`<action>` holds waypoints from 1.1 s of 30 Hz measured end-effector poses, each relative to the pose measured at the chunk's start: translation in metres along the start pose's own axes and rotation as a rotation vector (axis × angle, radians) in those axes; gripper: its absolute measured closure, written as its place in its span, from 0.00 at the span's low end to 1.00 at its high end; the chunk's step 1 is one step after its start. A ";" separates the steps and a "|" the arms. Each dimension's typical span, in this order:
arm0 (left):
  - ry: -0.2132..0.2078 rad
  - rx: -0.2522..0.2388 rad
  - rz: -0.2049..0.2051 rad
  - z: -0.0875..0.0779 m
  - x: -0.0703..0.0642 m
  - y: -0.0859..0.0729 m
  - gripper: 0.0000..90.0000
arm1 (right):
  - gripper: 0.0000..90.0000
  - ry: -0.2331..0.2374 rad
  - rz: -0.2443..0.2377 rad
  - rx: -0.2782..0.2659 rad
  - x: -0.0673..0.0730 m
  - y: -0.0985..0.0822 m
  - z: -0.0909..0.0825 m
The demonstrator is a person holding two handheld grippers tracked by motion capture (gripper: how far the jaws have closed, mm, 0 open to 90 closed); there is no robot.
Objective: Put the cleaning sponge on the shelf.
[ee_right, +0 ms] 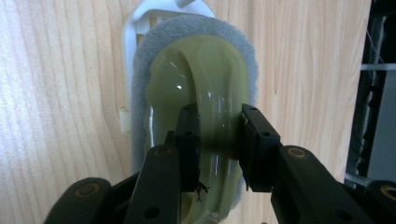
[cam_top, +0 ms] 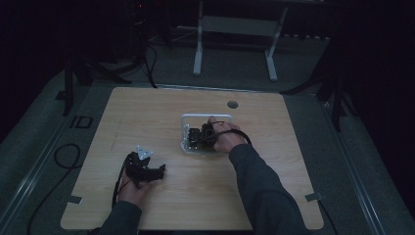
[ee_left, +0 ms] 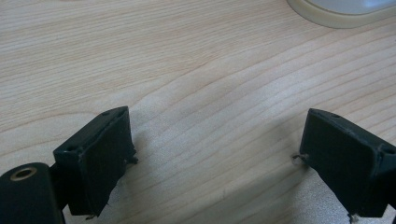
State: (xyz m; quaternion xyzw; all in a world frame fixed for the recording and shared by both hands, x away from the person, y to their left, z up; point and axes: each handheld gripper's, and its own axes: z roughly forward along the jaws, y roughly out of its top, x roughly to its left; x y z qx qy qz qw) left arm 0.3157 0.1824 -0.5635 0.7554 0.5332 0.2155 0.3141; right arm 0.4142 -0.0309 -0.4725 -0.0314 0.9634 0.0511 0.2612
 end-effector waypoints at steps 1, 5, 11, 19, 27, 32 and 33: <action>0.000 0.000 0.000 0.000 0.000 0.000 0.11 | 0.77 -0.004 0.006 0.000 0.000 0.000 0.000; 0.000 -0.001 0.000 0.000 0.000 0.000 0.11 | 0.70 -0.005 0.020 0.001 -0.001 0.000 0.000; 0.000 0.001 0.002 0.000 0.000 0.000 0.11 | 0.60 -0.012 0.040 -0.010 -0.002 0.000 0.000; 0.000 0.002 0.002 0.000 0.000 0.000 0.11 | 0.44 -0.021 0.062 -0.033 -0.003 0.001 -0.003; 0.000 0.001 0.001 0.000 0.000 0.000 0.11 | 0.40 -0.025 0.059 -0.035 -0.002 0.003 -0.006; 0.001 0.000 0.000 0.000 0.000 0.000 0.11 | 0.40 -0.025 0.070 -0.048 -0.002 0.003 -0.009; 0.001 0.000 0.000 0.000 0.000 0.000 0.11 | 0.40 -0.027 0.068 -0.050 -0.002 0.003 -0.010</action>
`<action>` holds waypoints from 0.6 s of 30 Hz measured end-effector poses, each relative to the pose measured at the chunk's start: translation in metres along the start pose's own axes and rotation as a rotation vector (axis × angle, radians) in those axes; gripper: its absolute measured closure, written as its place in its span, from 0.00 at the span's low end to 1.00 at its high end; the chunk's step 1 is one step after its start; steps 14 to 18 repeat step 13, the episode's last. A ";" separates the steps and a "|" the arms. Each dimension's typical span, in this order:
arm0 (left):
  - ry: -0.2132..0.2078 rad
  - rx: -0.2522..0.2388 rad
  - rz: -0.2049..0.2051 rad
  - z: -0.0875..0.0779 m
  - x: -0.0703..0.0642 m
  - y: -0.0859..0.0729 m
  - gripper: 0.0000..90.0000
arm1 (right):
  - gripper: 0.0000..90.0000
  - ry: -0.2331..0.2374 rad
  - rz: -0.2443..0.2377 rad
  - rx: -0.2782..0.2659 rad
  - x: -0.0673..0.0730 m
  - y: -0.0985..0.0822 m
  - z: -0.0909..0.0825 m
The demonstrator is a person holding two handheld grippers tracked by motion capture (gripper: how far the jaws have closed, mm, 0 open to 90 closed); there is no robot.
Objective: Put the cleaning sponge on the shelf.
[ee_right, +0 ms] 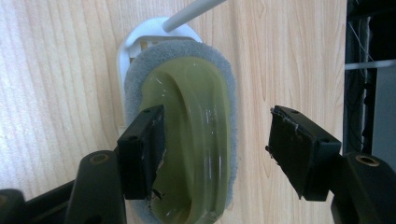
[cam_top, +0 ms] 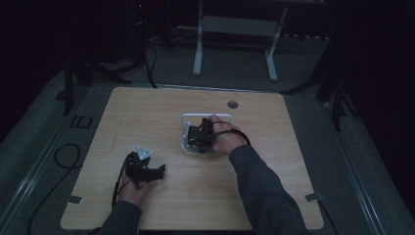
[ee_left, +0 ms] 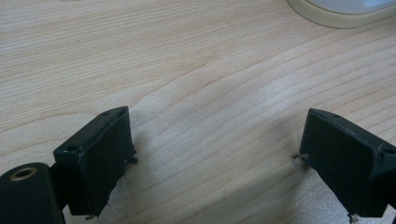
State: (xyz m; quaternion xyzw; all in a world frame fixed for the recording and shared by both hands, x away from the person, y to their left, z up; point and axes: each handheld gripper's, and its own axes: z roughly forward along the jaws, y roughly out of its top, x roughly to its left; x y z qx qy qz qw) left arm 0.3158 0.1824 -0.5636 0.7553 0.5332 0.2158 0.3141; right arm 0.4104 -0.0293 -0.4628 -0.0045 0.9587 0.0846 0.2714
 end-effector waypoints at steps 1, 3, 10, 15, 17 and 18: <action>0.000 0.000 0.000 0.000 0.000 0.000 0.11 | 0.40 0.002 -0.001 -0.002 0.000 0.000 -0.001; 0.000 0.000 0.000 0.000 0.000 0.000 0.11 | 0.40 -0.003 -0.003 -0.007 0.001 0.001 -0.003; 0.001 -0.002 -0.002 0.000 0.000 0.000 0.11 | 0.40 -0.016 -0.004 -0.033 0.004 0.003 -0.009; 0.000 -0.001 -0.001 0.000 0.000 0.000 0.11 | 0.40 -0.017 -0.006 -0.036 0.004 0.003 -0.011; 0.000 -0.001 -0.001 0.000 0.000 0.000 0.11 | 0.40 -0.017 -0.006 -0.036 0.004 0.003 -0.011; 0.000 -0.001 -0.001 0.000 0.000 0.000 0.11 | 0.40 -0.017 -0.006 -0.036 0.004 0.003 -0.011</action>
